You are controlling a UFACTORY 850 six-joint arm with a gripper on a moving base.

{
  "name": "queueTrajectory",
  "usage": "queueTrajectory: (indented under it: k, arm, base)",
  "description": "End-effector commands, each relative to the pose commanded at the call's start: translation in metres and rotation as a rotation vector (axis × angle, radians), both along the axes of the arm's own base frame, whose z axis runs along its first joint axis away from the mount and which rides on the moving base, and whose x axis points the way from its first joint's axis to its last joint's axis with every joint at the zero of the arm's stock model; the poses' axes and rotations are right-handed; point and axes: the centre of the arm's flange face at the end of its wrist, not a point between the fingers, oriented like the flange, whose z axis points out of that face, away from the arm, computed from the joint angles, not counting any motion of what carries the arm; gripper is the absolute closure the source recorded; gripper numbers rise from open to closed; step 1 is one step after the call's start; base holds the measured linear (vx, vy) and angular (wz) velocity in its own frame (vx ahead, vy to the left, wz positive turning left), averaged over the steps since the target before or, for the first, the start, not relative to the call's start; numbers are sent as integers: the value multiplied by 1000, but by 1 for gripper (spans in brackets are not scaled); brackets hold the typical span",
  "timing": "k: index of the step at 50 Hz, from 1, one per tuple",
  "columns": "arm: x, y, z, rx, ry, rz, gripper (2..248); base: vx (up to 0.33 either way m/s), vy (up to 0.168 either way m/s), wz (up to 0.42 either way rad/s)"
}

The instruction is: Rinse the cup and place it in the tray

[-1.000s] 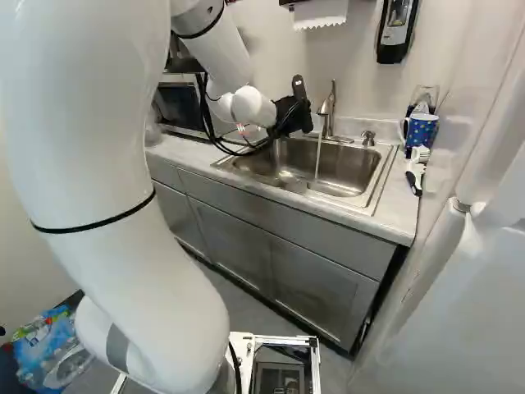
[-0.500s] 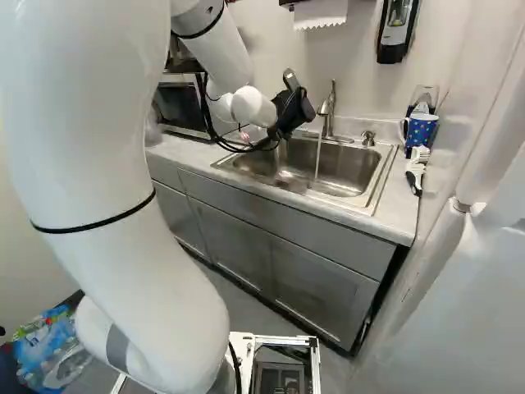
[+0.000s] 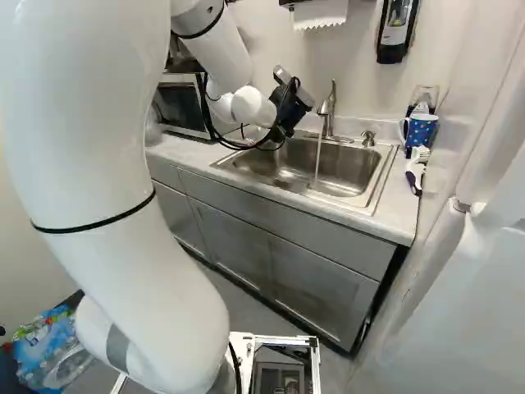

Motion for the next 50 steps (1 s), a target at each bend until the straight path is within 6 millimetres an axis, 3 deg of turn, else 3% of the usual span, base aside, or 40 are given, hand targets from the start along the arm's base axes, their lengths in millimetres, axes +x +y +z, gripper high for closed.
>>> queueTrajectory:
  k: [43,50]
  arm:
    - [0,0,0,-405,91,179,129]
    - [0,0,0,-405,91,179,129]
  base:
    - [0,0,0]
    - [0,0,0]
